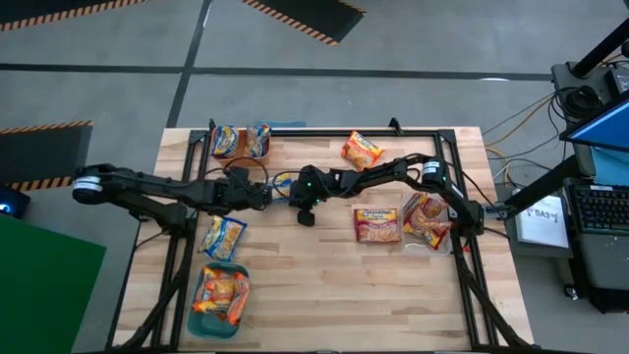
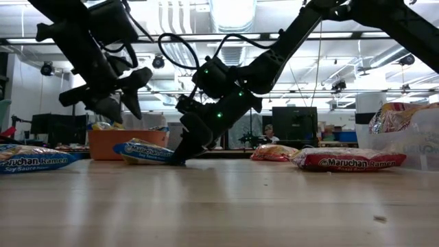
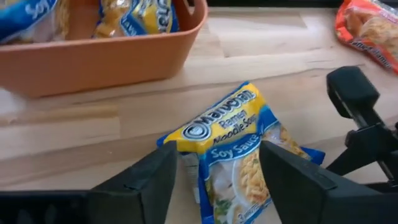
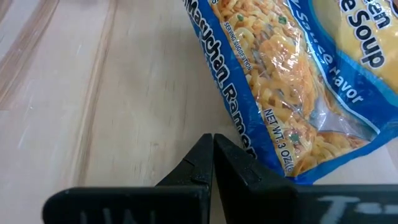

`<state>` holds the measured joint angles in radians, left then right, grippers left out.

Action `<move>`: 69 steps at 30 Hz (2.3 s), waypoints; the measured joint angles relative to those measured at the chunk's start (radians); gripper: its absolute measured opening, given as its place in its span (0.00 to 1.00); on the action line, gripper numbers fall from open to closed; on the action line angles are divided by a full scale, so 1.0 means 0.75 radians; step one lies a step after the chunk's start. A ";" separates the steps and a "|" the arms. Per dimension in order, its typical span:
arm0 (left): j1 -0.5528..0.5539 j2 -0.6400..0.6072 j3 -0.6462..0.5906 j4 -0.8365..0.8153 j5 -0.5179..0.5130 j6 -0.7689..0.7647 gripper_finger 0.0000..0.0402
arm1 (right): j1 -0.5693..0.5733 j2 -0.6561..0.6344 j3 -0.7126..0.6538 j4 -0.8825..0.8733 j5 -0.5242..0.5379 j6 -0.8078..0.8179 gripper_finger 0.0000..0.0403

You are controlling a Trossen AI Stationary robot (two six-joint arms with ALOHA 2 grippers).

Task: Sort Maruchan noodles
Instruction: Put the blue noodle pack into the orange bin

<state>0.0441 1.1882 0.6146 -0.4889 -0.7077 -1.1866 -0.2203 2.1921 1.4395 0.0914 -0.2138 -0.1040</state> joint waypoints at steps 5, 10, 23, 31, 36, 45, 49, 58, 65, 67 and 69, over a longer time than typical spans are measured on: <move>0.005 0.016 0.001 0.011 0.011 0.007 0.58 | 0.000 0.001 -0.001 0.002 0.002 0.000 0.02; 0.005 0.030 0.035 0.015 0.012 0.241 0.59 | 0.000 0.002 -0.002 0.002 0.005 0.000 0.02; 0.150 0.054 -0.040 0.159 0.277 0.089 0.59 | 0.000 0.002 -0.003 0.001 0.001 -0.001 0.02; 0.289 0.050 -0.261 0.642 0.437 0.129 0.59 | -0.002 0.002 -0.003 0.001 -0.024 -0.001 0.02; 0.291 0.050 -0.297 0.651 0.377 0.094 0.59 | -0.003 0.002 -0.004 0.001 -0.026 -0.001 0.02; 0.290 0.089 -0.311 0.659 0.365 0.068 0.59 | -0.004 0.002 -0.005 0.006 -0.029 -0.002 0.02; 0.290 0.173 -0.326 0.770 0.363 0.064 0.59 | -0.006 0.002 -0.005 0.006 -0.032 -0.002 0.02; 0.290 0.443 -0.295 1.073 0.347 0.151 0.57 | -0.006 0.002 -0.005 0.006 -0.031 -0.002 0.02; 0.283 0.545 -0.233 1.092 0.339 0.215 0.34 | -0.006 0.002 -0.005 0.006 -0.031 -0.002 0.02; 0.283 0.547 -0.220 1.085 0.344 0.248 0.24 | -0.006 0.002 -0.005 0.006 -0.031 -0.004 0.02; 0.283 0.533 -0.214 1.079 0.354 0.283 0.14 | -0.008 -0.011 -0.005 -0.003 -0.030 -0.005 0.02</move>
<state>0.2561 1.5877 0.4544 0.3206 -0.4425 -0.9746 -0.2263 2.1842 1.4361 0.0888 -0.2363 -0.1080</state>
